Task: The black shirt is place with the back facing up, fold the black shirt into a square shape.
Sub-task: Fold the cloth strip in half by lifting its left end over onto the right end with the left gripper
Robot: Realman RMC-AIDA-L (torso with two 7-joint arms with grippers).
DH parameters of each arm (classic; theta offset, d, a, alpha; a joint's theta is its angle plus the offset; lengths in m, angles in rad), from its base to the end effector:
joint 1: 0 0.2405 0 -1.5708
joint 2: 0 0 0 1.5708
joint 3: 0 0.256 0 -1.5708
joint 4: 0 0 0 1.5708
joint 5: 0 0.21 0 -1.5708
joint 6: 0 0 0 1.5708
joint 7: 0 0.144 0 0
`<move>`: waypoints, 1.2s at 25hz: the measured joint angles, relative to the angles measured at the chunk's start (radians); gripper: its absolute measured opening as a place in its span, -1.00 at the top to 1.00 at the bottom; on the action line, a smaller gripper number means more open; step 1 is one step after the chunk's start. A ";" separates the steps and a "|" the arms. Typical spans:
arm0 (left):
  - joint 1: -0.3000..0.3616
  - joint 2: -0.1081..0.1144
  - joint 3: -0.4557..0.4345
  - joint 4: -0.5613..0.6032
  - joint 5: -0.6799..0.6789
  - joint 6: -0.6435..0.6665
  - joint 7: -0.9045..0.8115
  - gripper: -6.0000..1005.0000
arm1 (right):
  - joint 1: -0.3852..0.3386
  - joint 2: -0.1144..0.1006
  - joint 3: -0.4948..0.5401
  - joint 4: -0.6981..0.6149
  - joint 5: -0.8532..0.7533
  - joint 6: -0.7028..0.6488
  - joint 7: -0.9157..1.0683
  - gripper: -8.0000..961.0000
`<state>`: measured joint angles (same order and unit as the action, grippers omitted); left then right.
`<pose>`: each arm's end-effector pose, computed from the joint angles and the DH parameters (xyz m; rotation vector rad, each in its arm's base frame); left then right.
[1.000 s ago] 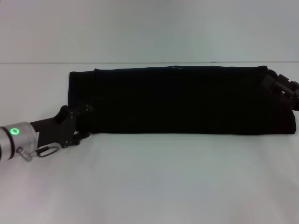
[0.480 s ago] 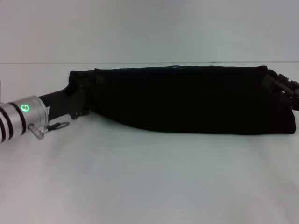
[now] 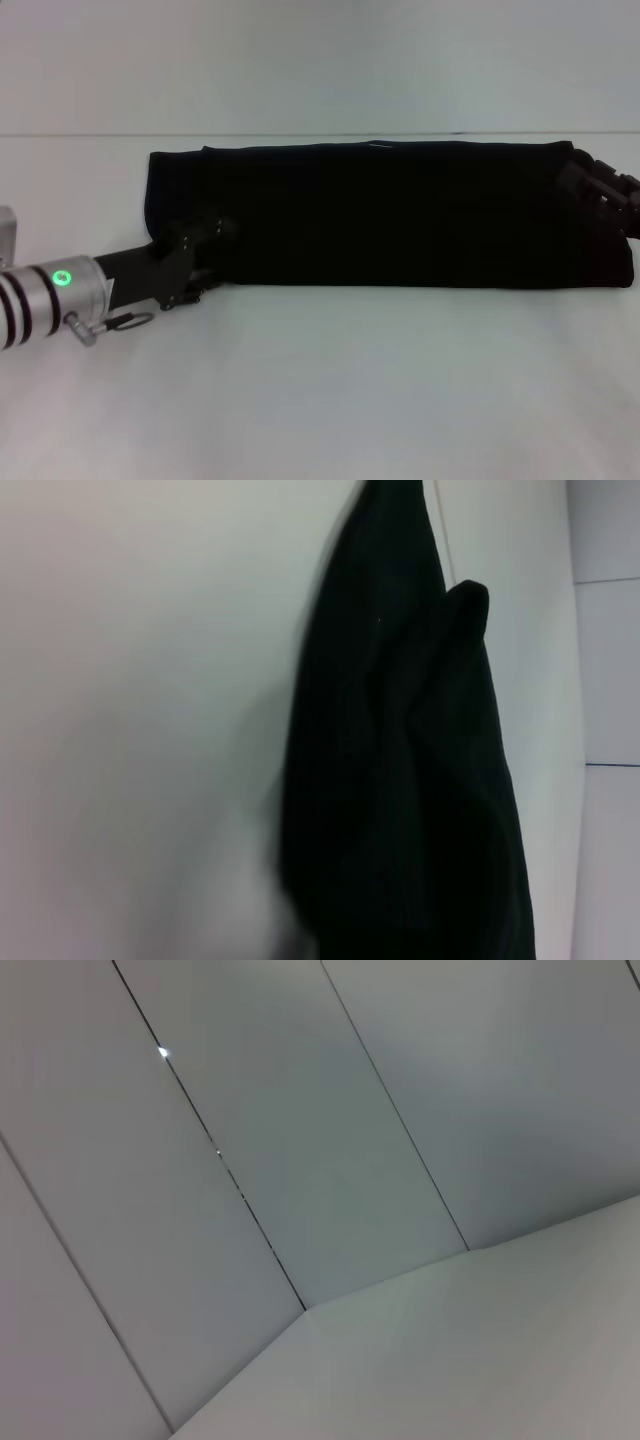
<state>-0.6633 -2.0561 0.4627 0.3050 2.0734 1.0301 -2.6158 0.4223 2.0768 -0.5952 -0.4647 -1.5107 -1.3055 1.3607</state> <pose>-0.3039 0.3766 -0.0338 -1.4153 -2.3702 -0.9294 0.3127 0.3392 0.0287 -1.9999 0.9840 1.0678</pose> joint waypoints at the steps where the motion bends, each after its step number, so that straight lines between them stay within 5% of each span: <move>1: -0.009 0.001 0.006 -0.003 0.000 -0.012 0.000 -0.72 | 0.000 0.000 0.000 0.000 0.000 0.000 0.000 -0.46; 9: -0.070 0.000 0.013 -0.004 0.000 -0.134 0.006 -0.63 | -0.002 0.002 0.000 0.000 0.002 -0.007 0.000 -0.46; 19: -0.057 0.002 0.032 0.013 0.001 -0.119 0.032 -0.51 | -0.007 -0.003 0.013 -0.005 0.007 -0.031 0.001 -0.46; 30: -0.063 0.001 0.052 0.010 0.002 -0.146 0.052 -0.02 | -0.006 -0.004 0.023 0.000 0.004 -0.026 0.002 -0.46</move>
<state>-0.7260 -2.0555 0.5151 0.3149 2.0753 0.8842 -2.5635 0.4161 2.0723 -0.5724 -0.4652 -1.5065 -1.3319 1.3622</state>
